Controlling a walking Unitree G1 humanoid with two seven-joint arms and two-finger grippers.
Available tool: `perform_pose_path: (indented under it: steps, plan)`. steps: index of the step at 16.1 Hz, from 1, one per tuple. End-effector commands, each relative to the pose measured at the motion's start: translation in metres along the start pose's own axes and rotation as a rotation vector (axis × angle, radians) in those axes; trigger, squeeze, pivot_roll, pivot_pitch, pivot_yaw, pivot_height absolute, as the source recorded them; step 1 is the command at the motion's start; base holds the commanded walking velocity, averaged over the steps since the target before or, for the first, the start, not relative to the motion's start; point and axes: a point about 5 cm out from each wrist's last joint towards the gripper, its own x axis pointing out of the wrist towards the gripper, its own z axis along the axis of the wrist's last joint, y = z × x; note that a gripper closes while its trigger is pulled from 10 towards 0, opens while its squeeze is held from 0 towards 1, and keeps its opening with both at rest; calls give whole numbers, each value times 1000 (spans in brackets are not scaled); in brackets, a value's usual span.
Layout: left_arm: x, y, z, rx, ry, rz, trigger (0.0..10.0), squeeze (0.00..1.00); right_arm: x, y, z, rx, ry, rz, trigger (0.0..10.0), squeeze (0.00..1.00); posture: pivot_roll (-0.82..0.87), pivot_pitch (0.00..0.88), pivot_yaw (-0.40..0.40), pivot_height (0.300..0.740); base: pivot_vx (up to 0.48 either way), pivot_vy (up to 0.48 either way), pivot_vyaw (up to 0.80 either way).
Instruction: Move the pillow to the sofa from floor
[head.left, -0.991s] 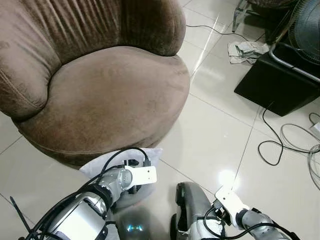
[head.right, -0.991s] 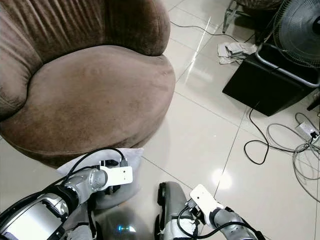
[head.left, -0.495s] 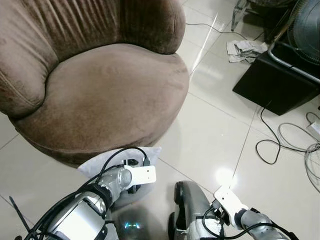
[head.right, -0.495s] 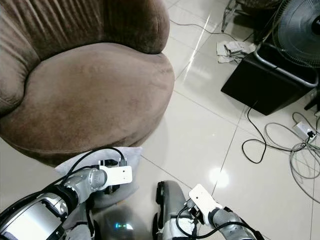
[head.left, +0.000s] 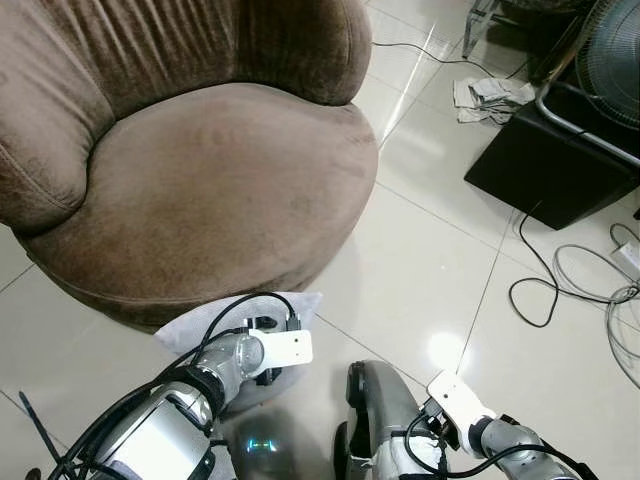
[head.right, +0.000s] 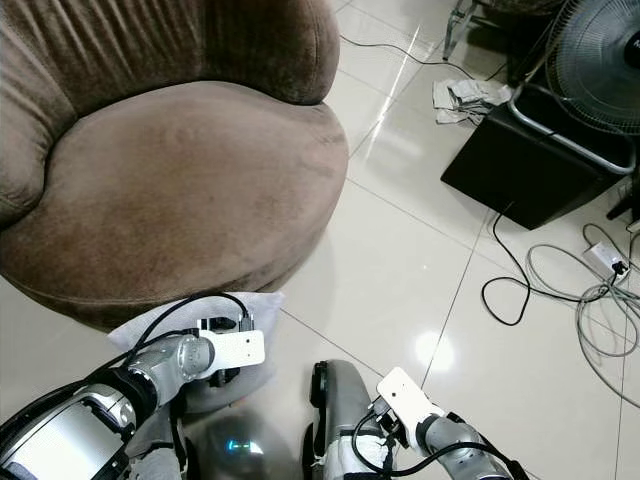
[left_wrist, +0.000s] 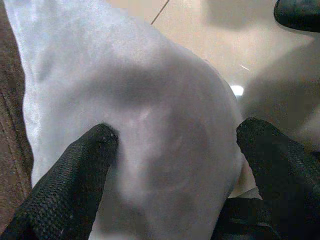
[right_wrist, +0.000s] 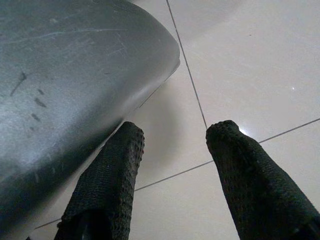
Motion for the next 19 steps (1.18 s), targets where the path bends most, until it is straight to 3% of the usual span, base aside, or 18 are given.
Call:
perform_pose_path:
  steps: [1,19]
  plan:
    - [1,-1,5,5,-17,-14,10000,0,-3,-1,-8,19,33,1,10000,0,-50,244,-186,598,0,0,0]
    - [1,1,10,6,-23,-14,10000,0,-5,-5,-9,20,31,-2,10000,0,-44,260,-202,598,0,0,0]
